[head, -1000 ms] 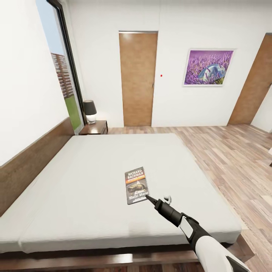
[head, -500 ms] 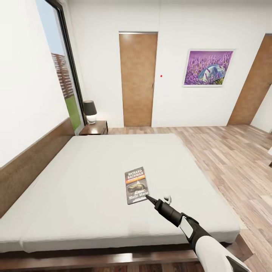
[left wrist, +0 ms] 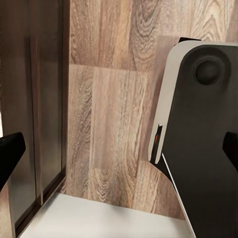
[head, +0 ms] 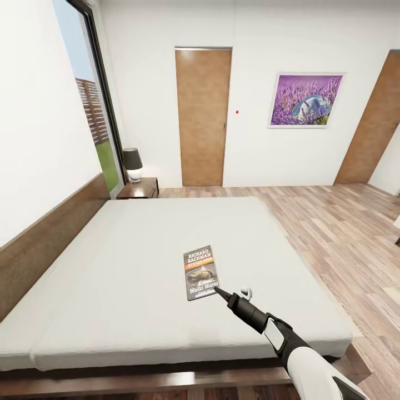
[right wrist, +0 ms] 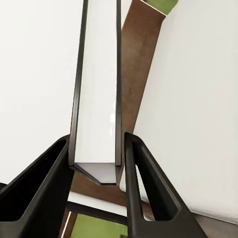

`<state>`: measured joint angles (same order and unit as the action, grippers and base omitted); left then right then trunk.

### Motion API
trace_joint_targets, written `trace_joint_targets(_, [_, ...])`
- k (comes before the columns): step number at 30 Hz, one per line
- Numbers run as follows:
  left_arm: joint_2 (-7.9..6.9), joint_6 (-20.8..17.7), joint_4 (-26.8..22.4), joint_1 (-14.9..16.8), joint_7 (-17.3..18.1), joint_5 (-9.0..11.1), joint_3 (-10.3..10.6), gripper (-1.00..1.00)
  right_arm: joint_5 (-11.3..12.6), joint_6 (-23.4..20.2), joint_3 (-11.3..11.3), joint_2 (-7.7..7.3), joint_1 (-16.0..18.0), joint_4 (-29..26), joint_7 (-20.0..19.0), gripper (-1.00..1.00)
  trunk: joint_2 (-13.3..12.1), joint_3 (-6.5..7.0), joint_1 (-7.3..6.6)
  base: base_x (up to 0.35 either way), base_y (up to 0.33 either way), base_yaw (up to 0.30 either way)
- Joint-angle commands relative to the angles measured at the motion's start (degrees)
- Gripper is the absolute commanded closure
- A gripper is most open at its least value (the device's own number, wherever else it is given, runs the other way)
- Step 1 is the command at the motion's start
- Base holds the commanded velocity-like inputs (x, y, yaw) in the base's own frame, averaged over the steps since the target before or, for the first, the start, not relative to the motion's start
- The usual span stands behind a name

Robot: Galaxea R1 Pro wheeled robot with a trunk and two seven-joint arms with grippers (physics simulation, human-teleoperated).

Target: In the bedroom, move the book from the bed onto either nightstand, and place the two sandals side by side next to the bed.

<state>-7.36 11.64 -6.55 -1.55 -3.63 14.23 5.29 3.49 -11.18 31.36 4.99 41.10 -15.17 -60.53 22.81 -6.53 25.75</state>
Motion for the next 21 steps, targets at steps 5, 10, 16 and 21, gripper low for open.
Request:
trace_joint_targets(5, [-0.02, 0.05, -0.13, -0.03, -0.27, 0.46, 0.51, -1.0, 0.38, -0.6, 0.03, 0.04, 0.03, -0.04, -0.11, 1.0, 0.11, -0.11, 0.03, 0.0, 0.0, 0.0])
trace_joint_targets(10, [-0.01, 0.05, -0.13, -0.03, -0.26, 0.46, 0.58, -1.0, 0.38, -0.6, 0.03, 0.08, 0.03, -0.04, -0.1, 1.0, 0.11, -0.11, 0.03, 0.0, 0.0, 0.0])
trace_joint_targets(16, [-0.02, 0.05, -0.13, -0.03, -0.28, 0.49, 0.88, -1.0, 0.38, -0.55, 0.06, 0.1, 0.03, -0.02, -0.08, 1.0, 0.11, -0.11, 0.03, 0.0, 0.0, 0.0])
trace_joint_targets(21, [-0.02, 0.05, -0.12, -0.03, -0.27, 0.49, 0.92, -1.0, 0.38, -0.53, 0.09, 0.11, 0.03, 0.01, -0.06, 1.0, 0.11, -0.11, 0.03, 0.0, 0.0, 0.0])
